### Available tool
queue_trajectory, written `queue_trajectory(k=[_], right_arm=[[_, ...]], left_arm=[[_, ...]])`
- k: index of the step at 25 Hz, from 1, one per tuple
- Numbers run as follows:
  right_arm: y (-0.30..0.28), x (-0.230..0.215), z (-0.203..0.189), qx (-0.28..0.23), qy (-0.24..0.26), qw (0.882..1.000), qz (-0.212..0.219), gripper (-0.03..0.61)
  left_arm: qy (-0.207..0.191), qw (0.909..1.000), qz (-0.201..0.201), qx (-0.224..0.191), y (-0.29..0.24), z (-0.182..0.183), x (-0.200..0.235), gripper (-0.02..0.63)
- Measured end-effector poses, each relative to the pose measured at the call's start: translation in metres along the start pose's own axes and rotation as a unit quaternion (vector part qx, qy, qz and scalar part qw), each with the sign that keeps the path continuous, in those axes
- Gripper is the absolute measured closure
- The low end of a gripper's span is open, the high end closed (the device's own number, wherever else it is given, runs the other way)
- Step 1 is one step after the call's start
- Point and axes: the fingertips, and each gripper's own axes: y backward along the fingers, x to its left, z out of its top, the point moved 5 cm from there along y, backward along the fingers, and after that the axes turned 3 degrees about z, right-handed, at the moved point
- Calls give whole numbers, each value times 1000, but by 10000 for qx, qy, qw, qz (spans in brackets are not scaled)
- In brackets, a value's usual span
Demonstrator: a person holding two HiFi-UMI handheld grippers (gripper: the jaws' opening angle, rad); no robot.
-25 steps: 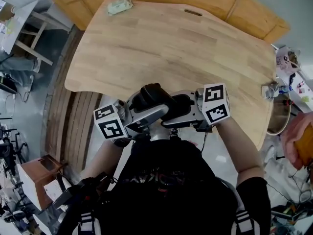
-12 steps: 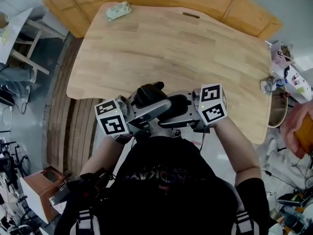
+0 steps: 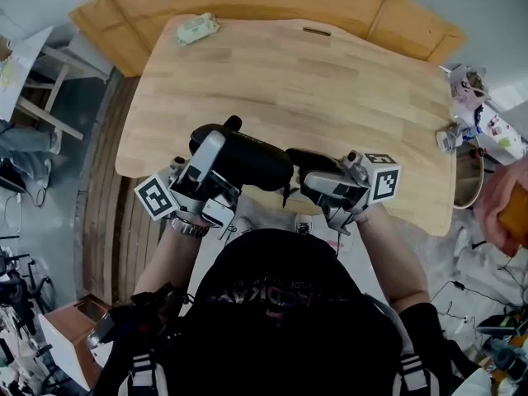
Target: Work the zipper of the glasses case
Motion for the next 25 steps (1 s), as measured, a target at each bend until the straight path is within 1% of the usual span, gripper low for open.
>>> queue_trajectory(k=[1,2,3,5,9,11,13,20,25], right_arm=[[3,-1,-1,-403,-283,9987,113,230],[4,-2,-3,-738,-542,9956,216,259],[3,-2,-5,-1001,-755,9916,320,305],[-2,0,-12,-1301,-1005,9852,490,365],[-13,3,-26,-1465,-1177,9798,679,368],[-18,6,-28,-1563,-1268,9766,765,371],[-21,10,-28,-1657,-1330,9733,864,388],[-19,20,-33,-1818,-1345,9686,1035,411],[-15,24,-39,-1843,-1354,9683,1005,442]], left_arm=[[92,9999,-88,-96,1,3,-2,253],[183,9995,-165,-177,2,6,-4,253],[275,9990,-240,-250,2,8,-5,253],[452,9975,-400,-379,4,11,-8,253],[774,9927,-682,-632,12,15,-11,253],[827,9917,-726,-664,14,15,-11,253],[862,9913,-746,-652,14,12,-12,253],[795,9931,-693,-505,17,-2,-15,253],[764,9937,-646,-495,20,-9,-17,253]])
